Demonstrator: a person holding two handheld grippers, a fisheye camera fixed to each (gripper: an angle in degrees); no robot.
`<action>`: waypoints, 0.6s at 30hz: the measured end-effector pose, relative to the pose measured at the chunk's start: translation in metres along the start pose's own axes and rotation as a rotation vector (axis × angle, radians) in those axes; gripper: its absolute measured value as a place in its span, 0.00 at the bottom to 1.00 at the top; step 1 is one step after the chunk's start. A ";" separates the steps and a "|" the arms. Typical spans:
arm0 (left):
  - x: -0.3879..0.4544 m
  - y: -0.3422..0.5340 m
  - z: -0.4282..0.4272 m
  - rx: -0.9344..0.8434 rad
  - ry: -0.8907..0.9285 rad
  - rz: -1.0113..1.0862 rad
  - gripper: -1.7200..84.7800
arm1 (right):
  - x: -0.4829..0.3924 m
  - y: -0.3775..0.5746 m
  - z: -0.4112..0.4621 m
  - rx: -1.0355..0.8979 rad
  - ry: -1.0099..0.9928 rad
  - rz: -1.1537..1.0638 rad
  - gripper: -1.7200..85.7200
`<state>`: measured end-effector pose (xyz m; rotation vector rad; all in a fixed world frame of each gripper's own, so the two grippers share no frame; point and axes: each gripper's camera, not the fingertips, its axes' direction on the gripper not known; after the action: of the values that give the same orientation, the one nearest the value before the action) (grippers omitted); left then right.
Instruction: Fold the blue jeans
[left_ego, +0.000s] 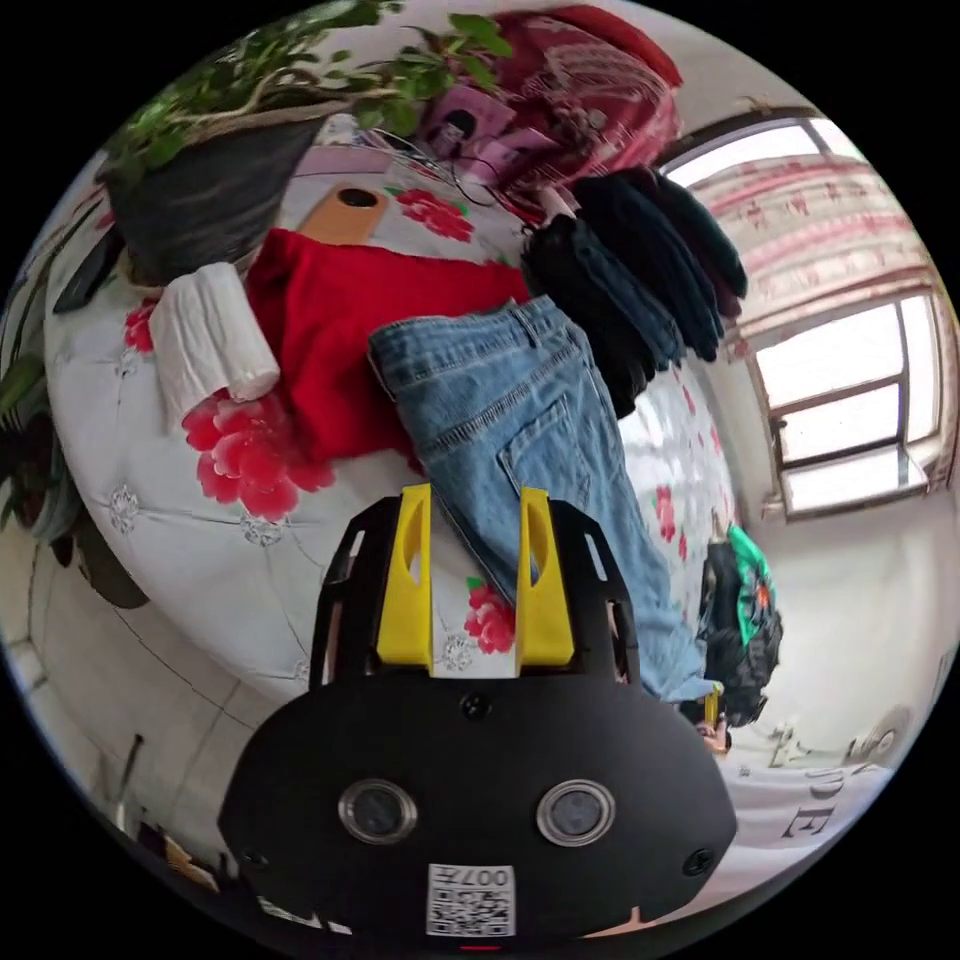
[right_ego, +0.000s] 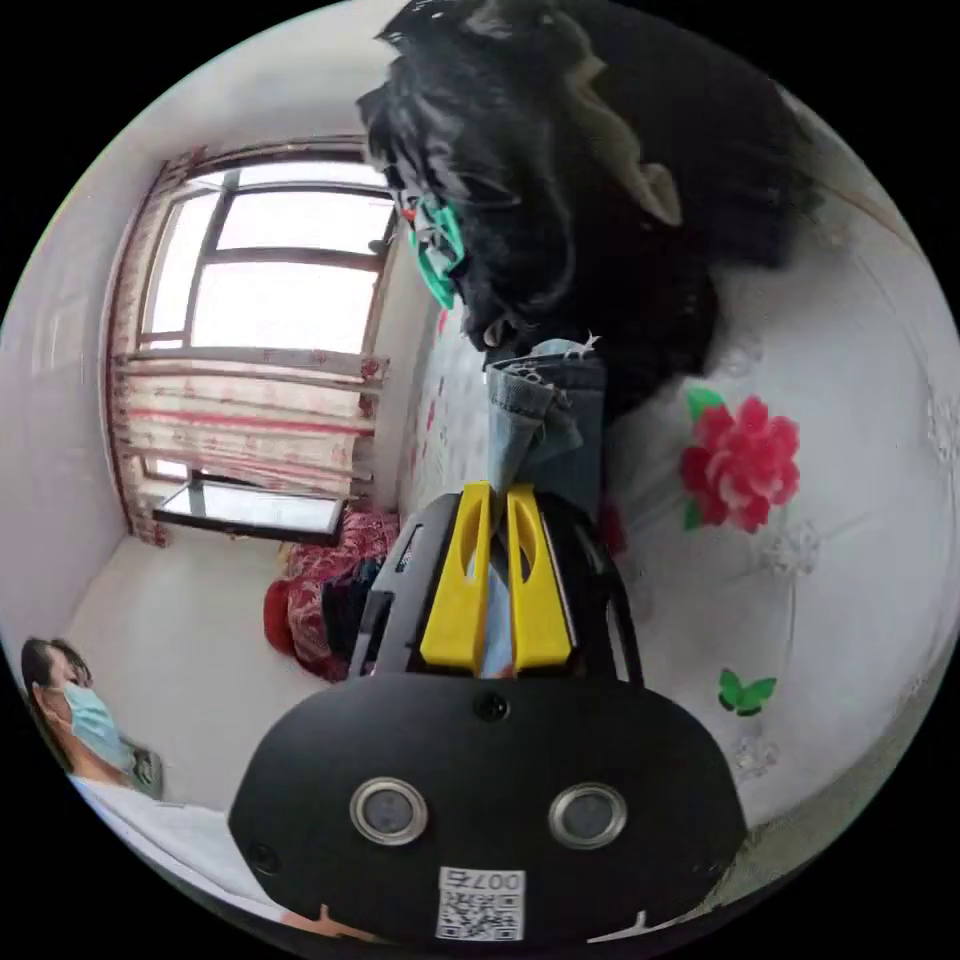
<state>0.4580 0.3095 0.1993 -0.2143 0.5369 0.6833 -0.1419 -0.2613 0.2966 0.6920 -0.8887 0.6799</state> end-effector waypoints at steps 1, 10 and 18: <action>-0.005 0.000 -0.001 0.008 0.009 -0.017 0.17 | -0.044 0.005 0.014 -0.059 0.004 -0.172 0.03; -0.043 -0.012 0.026 -0.003 0.105 -0.119 0.15 | -0.221 0.225 0.199 -0.976 0.001 -1.155 0.04; -0.045 0.000 0.016 0.051 0.149 -0.169 0.02 | -0.173 0.345 0.256 -1.376 0.205 -1.169 0.07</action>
<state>0.4356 0.2906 0.2367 -0.2612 0.6695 0.4908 -0.6003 -0.2938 0.3497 -0.1954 -0.4360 -0.8876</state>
